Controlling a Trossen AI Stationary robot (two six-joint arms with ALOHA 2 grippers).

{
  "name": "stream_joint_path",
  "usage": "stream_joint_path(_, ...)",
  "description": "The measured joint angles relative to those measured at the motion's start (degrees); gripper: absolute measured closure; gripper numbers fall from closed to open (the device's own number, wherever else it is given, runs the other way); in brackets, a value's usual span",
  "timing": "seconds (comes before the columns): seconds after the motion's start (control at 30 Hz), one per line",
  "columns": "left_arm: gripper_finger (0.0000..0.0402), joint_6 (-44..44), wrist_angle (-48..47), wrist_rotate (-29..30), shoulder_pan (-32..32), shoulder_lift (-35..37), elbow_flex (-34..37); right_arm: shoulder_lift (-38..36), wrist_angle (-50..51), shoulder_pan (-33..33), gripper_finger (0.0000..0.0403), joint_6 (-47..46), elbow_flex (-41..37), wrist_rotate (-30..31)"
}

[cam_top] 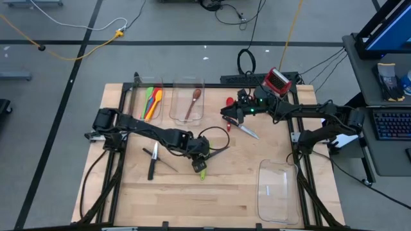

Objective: Pick & Place Kitchen Items
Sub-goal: Put the knife into the bottom transparent bin

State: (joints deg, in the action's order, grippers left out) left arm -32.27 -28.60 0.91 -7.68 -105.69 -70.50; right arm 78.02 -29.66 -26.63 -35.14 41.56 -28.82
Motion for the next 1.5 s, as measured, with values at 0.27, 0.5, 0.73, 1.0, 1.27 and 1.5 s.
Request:
stream_joint_path(0.27, 0.0186, 1.8, -0.3, 0.5, 0.0, 0.0, 0.0, 0.0, 0.0, 0.0, 0.0273, 0.0, 0.0, 0.0)
stream_joint_path(0.5, 0.0186, 3.7, -1.8, 0.8, -0.2, -1.5, 0.0, 0.0, 0.0, 0.0, 0.0273, -0.1, 0.0, 0.0)
stream_joint_path(0.73, 0.0186, 4.5, -0.5, -0.3, -1.1, -3.2, 0.0, 0.0, 0.7, 0.0, 0.0273, 0.0, 0.0, 0.0)
stream_joint_path(1.0, 0.0186, 4.0, -1.6, -0.9, -1.8, -3.1, 0.0, 0.0, 1.7, 0.0, 0.0273, 0.2, 0.0, 0.0)
stream_joint_path(1.27, 0.0199, 4.8, -1.8, -0.9, -2.3, -3.6, 0.0, 0.0, 1.7, 0.1, 0.0273, 0.2, 0.0, 0.0)
stream_joint_path(1.5, 0.0231, 4.9, -1.6, -0.8, -2.3, -6.9, -0.1, 0.0, 1.8, 0.1, 0.0273, 0.0, 0.0, 0.0)
